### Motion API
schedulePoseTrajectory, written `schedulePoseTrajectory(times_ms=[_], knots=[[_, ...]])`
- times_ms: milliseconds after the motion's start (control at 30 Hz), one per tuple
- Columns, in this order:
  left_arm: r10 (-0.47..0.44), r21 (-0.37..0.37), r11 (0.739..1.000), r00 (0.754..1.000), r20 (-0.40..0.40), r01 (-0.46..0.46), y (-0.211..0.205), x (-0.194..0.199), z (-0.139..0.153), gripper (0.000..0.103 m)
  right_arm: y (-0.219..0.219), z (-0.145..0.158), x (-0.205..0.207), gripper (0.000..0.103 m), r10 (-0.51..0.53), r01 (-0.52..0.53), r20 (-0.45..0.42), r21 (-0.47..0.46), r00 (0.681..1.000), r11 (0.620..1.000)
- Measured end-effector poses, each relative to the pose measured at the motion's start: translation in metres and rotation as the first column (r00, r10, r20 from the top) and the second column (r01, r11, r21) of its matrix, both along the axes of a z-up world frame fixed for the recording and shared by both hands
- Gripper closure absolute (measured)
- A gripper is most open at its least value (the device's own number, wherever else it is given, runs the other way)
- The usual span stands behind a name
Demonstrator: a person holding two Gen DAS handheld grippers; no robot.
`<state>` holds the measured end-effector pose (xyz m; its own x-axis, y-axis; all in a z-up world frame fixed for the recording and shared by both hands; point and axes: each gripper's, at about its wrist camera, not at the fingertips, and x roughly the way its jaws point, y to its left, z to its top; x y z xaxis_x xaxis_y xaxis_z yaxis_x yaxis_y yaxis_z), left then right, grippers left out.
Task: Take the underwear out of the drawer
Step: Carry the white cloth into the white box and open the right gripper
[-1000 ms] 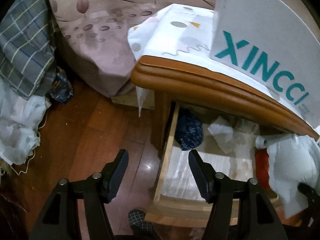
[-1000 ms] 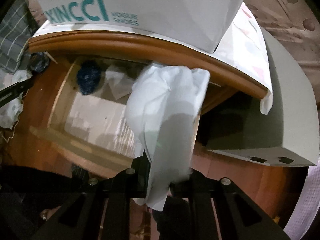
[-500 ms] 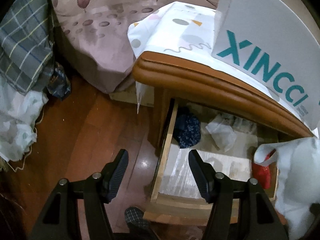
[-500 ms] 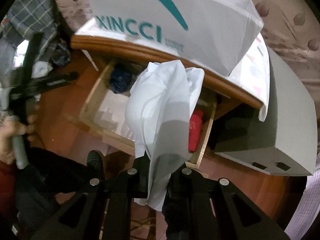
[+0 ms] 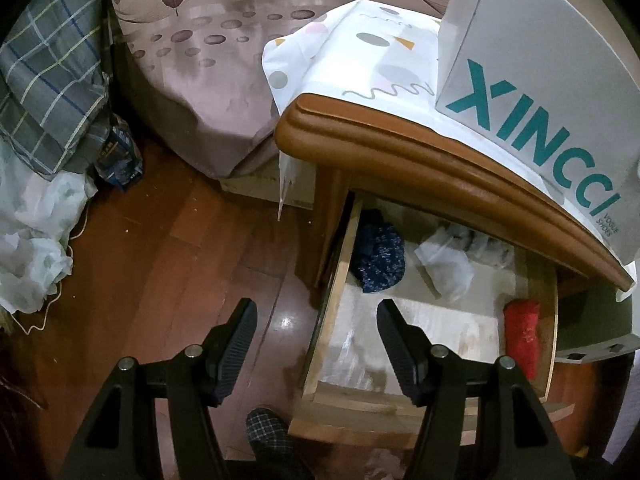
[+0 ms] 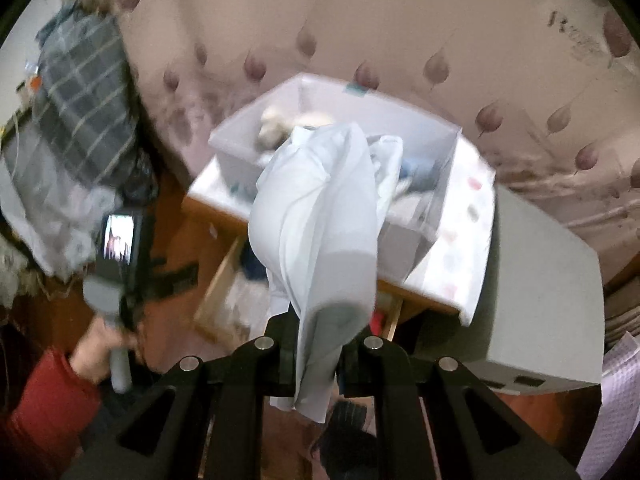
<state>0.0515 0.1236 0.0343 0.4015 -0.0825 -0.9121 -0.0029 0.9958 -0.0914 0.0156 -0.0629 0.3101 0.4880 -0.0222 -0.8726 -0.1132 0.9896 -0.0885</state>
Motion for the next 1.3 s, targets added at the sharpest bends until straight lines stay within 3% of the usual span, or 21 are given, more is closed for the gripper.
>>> schedulePoseTrajectory(times_ms=[200, 367, 700, 933, 1167, 1267, 1300], knots=[[0.001, 0.006, 1.0, 1.0, 0.002, -0.001, 0.0, 0.001, 0.0, 0.039, -0.019, 0.027, 0.048, 0.092, -0.08, 0.08, 0.081, 0.002, 0.994, 0.997], [-0.005, 0.018, 1.0, 1.0, 0.01, 0.005, 0.0, 0.001, 0.001, 0.039, -0.028, 0.022, 0.092, 0.092, -0.117, 0.119, 0.094, -0.02, 0.989, 0.993], [-0.004, 0.016, 1.0, 1.0, 0.014, 0.003, -0.001, 0.004, 0.001, 0.039, -0.028, -0.032, 0.167, 0.092, -0.139, 0.14, 0.048, -0.017, 0.989, 0.99], [-0.027, 0.033, 0.999, 1.0, 0.014, 0.027, -0.008, 0.007, -0.001, 0.039, -0.038, -0.076, 0.189, 0.089, -0.174, 0.173, -0.016, -0.027, 0.985, 0.984], [-0.055, 0.045, 0.998, 0.998, 0.012, 0.054, -0.017, 0.006, -0.003, 0.039, -0.052, -0.091, 0.192, 0.07, -0.216, 0.216, -0.055, -0.013, 0.975, 0.976], [-0.054, 0.051, 0.997, 0.998, 0.014, 0.053, -0.017, 0.006, -0.003, 0.039, -0.054, -0.087, 0.188, 0.05, -0.216, 0.216, -0.045, -0.011, 0.975, 0.976], [-0.05, 0.049, 0.998, 0.999, 0.014, 0.049, -0.016, 0.006, -0.003, 0.039, -0.053, -0.085, 0.187, 0.049, -0.216, 0.216, -0.04, -0.01, 0.976, 0.976]])
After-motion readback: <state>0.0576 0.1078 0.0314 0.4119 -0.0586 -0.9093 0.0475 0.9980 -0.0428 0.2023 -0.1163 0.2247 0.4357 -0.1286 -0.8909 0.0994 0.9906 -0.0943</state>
